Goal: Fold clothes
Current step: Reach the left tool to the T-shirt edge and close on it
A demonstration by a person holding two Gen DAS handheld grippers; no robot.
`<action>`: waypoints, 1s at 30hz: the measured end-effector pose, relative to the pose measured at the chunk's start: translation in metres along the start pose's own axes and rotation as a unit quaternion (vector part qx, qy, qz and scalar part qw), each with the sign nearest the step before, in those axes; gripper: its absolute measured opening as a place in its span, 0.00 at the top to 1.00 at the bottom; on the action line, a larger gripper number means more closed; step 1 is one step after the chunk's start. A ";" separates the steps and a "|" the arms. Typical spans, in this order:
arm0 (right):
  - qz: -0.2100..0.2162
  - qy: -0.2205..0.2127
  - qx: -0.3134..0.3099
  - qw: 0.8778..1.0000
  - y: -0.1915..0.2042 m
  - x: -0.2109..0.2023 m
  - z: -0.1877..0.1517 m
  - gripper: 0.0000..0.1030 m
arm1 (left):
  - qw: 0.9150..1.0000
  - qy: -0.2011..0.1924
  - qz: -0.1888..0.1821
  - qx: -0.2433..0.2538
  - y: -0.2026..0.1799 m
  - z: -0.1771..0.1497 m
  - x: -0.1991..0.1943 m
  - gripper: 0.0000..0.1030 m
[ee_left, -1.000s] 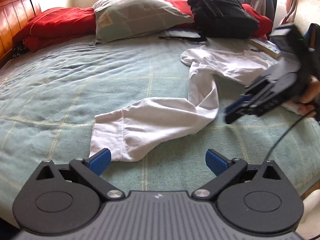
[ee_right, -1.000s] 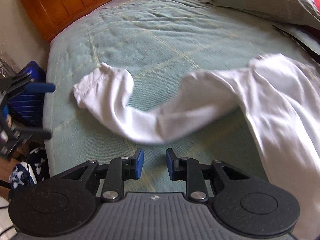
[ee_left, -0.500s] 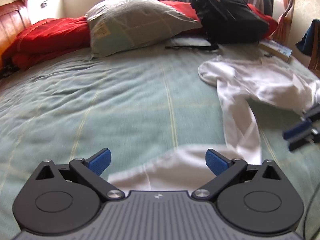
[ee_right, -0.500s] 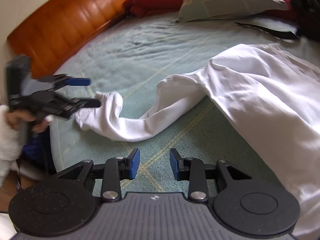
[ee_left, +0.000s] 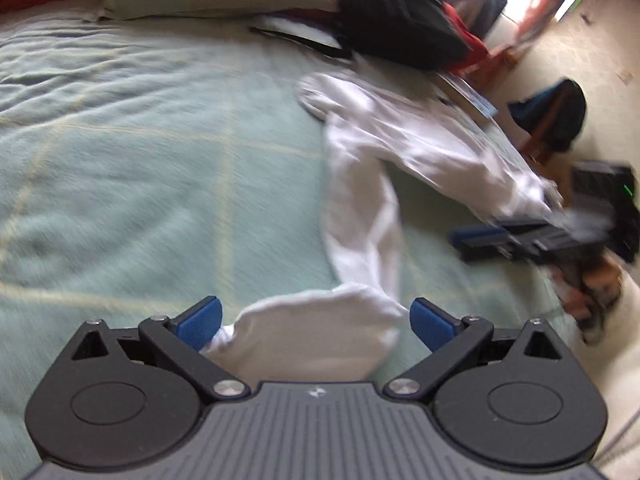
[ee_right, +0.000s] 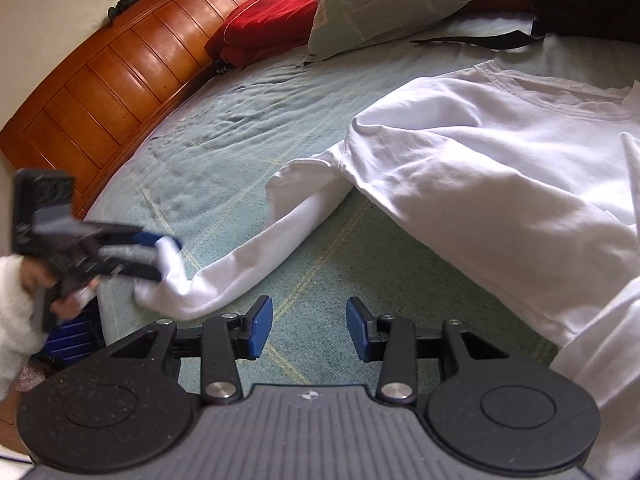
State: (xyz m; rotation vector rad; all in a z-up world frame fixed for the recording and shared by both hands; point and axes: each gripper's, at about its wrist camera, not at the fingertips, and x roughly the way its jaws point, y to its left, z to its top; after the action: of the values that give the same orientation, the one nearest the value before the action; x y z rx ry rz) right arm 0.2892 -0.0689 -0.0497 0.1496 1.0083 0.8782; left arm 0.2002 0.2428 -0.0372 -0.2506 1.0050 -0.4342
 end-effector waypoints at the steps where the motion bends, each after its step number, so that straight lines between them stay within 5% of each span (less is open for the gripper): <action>1: 0.003 0.000 0.001 1.000 -0.001 0.000 0.000 0.55 | 1.000 0.004 -0.006 0.010 -0.011 -0.003 -0.001 0.03; 6: 0.008 -0.001 0.004 1.000 -0.002 -0.001 -0.003 0.54 | 0.997 0.028 -0.055 0.051 -0.065 -0.020 0.001 0.03; 13: 0.002 -0.001 0.010 1.000 -0.006 -0.007 -0.011 0.53 | 0.994 0.042 -0.051 0.092 -0.107 -0.034 0.000 0.03; 26: -0.005 0.003 0.026 1.000 -0.014 -0.010 -0.026 0.52 | 1.000 -0.006 -0.026 0.010 -0.075 -0.029 -0.004 0.04; 30: -0.008 0.002 0.026 1.000 -0.014 -0.011 -0.027 0.52 | 0.998 -0.018 -0.052 -0.023 -0.062 -0.022 0.012 0.05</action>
State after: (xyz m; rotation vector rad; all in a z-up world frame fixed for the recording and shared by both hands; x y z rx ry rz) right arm 0.2731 -0.0932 -0.0636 0.1835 1.0352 0.8378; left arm 0.1721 0.1824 -0.0328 -0.3527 0.9694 -0.5000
